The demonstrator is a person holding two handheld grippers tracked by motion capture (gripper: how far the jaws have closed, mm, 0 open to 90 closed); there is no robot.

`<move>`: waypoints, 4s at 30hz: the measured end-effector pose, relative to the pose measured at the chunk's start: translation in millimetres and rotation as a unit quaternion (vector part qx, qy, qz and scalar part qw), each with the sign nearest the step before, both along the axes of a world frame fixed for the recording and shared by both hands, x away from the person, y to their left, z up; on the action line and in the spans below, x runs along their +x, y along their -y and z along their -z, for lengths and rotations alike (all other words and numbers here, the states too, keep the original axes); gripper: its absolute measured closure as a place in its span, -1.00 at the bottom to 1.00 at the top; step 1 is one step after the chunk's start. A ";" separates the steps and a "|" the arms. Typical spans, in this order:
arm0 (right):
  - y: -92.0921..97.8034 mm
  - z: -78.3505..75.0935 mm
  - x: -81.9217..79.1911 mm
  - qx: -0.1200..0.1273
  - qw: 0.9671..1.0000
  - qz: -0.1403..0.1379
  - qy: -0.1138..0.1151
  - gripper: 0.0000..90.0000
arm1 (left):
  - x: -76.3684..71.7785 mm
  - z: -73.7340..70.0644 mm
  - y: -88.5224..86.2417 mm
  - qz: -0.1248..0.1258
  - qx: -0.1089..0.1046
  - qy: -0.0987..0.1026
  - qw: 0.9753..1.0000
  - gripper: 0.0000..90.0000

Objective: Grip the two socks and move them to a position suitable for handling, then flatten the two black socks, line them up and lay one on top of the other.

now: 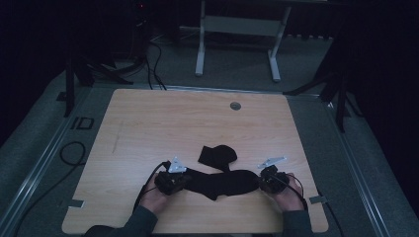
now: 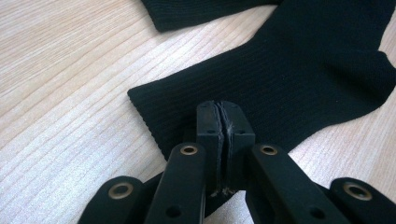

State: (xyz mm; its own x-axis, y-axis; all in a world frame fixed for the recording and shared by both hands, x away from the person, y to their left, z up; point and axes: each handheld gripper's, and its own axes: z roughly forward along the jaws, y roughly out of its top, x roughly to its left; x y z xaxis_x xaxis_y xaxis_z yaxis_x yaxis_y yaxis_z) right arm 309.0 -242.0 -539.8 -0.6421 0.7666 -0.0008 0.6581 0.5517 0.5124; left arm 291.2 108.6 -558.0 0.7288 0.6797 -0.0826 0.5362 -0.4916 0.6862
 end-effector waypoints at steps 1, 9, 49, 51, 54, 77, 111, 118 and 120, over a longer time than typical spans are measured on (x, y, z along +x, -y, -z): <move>0.1 -0.1 0.1 0.000 1.000 0.000 -0.001 0.86 | 0.0 0.0 0.0 0.001 0.000 0.000 1.000 0.94; 1.4 -0.4 0.2 0.001 1.000 0.000 -0.006 0.86 | 0.3 -0.1 -0.2 0.004 0.002 0.001 1.000 0.94; -50.3 -33.0 31.3 0.031 0.996 -0.016 0.083 0.64 | -4.0 -1.9 4.3 -0.001 -0.009 0.027 1.000 0.57; -50.8 -33.5 33.5 0.030 0.996 -0.013 0.084 0.63 | -3.9 -1.8 3.8 -0.003 -0.009 0.028 1.000 0.57; -58.2 -36.7 42.5 0.028 0.996 -0.005 0.088 0.61 | -4.0 -1.9 3.1 -0.006 -0.011 0.028 1.000 0.57; -83.6 -3.3 86.7 0.010 1.000 0.021 0.020 0.41 | -4.4 -1.5 2.2 -0.005 -0.007 0.029 1.000 0.57; -146.3 -1.1 102.8 -0.029 0.999 -0.013 0.022 0.88 | -2.7 -1.3 1.2 -0.011 -0.006 0.031 0.999 0.56; -153.6 -4.0 101.3 -0.020 0.999 -0.020 0.023 0.89 | -2.2 -1.0 0.9 -0.010 -0.005 0.029 1.000 0.56; -151.8 -7.9 100.3 -0.007 1.000 -0.015 0.023 0.89 | -2.1 -0.8 1.2 -0.011 -0.005 0.029 1.000 0.56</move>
State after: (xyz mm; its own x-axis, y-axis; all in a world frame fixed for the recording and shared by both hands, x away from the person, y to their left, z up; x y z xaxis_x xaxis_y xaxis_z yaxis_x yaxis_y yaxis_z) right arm 409.3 -90.2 -531.9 -0.6640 0.7466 -0.0414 0.6171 0.5785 0.5334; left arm 289.1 107.5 -557.2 0.7173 0.6952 -0.0478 0.5067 -0.4733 0.7206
